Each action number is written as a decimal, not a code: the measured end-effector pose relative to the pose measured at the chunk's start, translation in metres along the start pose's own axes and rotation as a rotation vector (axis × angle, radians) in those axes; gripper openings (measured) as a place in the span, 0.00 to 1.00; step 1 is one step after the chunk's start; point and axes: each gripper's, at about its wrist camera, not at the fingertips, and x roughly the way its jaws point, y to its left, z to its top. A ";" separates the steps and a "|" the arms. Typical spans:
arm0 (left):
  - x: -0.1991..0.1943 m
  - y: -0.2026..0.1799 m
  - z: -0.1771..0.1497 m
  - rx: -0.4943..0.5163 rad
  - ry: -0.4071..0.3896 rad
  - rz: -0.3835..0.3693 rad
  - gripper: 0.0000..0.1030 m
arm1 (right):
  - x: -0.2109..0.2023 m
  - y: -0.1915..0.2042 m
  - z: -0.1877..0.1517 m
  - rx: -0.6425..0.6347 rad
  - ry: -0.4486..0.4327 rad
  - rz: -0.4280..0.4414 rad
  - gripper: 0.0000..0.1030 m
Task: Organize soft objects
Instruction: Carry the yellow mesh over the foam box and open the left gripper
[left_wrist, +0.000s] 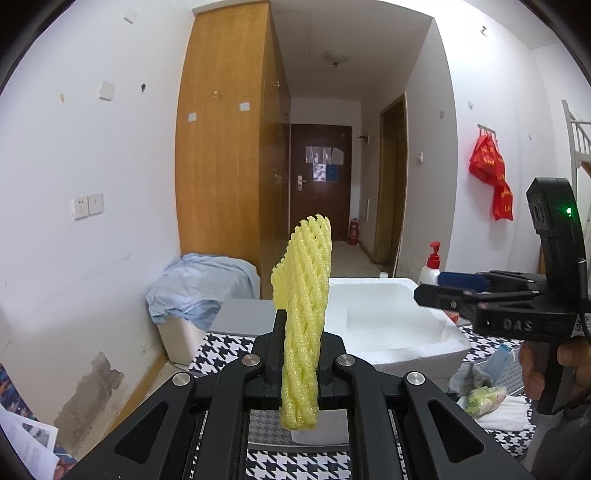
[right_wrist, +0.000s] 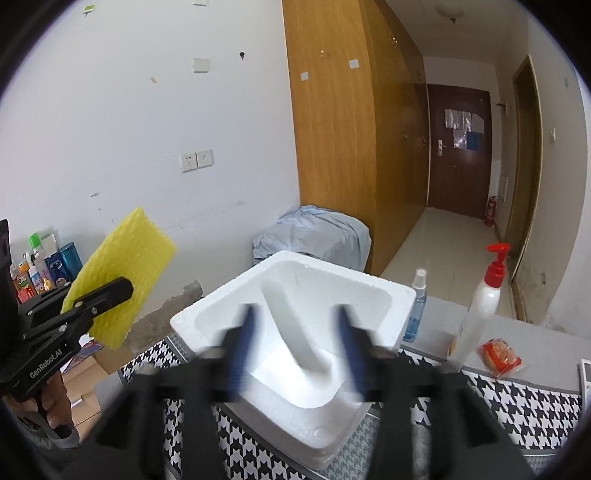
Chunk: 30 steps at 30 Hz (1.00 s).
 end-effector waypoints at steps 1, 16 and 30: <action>0.001 0.000 -0.001 0.001 0.000 0.000 0.11 | 0.000 0.000 0.000 -0.002 -0.004 -0.009 0.71; 0.016 0.000 0.006 0.009 0.031 -0.029 0.11 | -0.012 0.001 -0.003 -0.005 -0.012 -0.006 0.83; 0.032 -0.015 0.013 0.044 0.047 -0.071 0.11 | -0.030 -0.011 -0.012 0.003 -0.036 -0.038 1.00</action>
